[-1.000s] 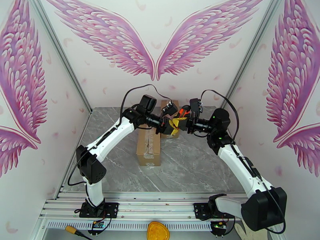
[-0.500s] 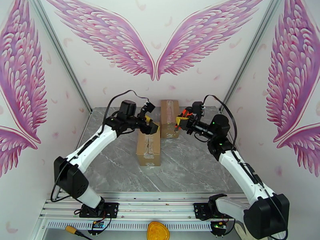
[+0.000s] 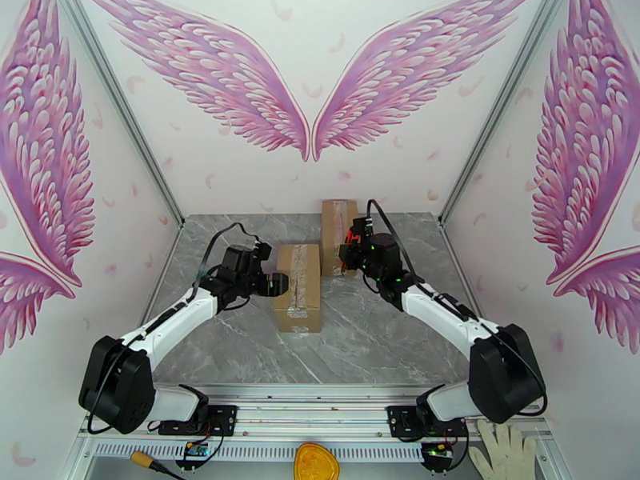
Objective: Unpack the express box
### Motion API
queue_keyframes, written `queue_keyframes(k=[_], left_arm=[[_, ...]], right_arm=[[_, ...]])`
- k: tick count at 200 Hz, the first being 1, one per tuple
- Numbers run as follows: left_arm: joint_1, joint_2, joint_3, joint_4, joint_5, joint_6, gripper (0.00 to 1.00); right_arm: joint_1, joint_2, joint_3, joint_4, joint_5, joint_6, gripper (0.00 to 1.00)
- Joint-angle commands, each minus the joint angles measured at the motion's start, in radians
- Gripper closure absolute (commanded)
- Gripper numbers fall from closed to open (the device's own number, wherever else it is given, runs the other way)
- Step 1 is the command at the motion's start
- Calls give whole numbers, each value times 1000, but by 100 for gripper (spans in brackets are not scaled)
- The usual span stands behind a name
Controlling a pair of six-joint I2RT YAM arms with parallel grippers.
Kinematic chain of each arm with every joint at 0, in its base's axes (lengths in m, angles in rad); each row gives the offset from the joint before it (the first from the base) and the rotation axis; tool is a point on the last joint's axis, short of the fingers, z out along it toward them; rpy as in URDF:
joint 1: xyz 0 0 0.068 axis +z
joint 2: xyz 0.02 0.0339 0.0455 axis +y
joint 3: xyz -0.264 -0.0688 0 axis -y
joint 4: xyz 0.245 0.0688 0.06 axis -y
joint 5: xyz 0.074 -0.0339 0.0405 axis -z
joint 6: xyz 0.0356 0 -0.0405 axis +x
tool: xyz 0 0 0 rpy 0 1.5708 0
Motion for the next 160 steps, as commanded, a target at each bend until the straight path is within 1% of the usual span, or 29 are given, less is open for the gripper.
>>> queue_keyframes(k=[1, 40, 84, 118, 134, 148, 160], left_arm=[[-15, -65, -55, 62, 26, -59, 19], [-70, -116, -118, 122, 62, -106, 19], [-132, -172, -184, 199, 83, -162, 18], [-194, -146, -167, 222, 89, -163, 19], [-221, -142, -132, 133, 30, -130, 18], [-224, -173, -117, 49, -38, -91, 19], [-221, -229, -115, 4, -86, -64, 19]], right_arm=[[44, 31, 71, 19, 73, 10, 95], [94, 84, 112, 29, 70, -9, 94], [112, 142, 159, 56, -25, -23, 94], [119, 168, 199, 58, -83, -51, 93], [121, 170, 224, 19, -80, -76, 93], [121, 158, 245, -43, -31, -108, 92], [121, 136, 242, -66, 23, -138, 92]])
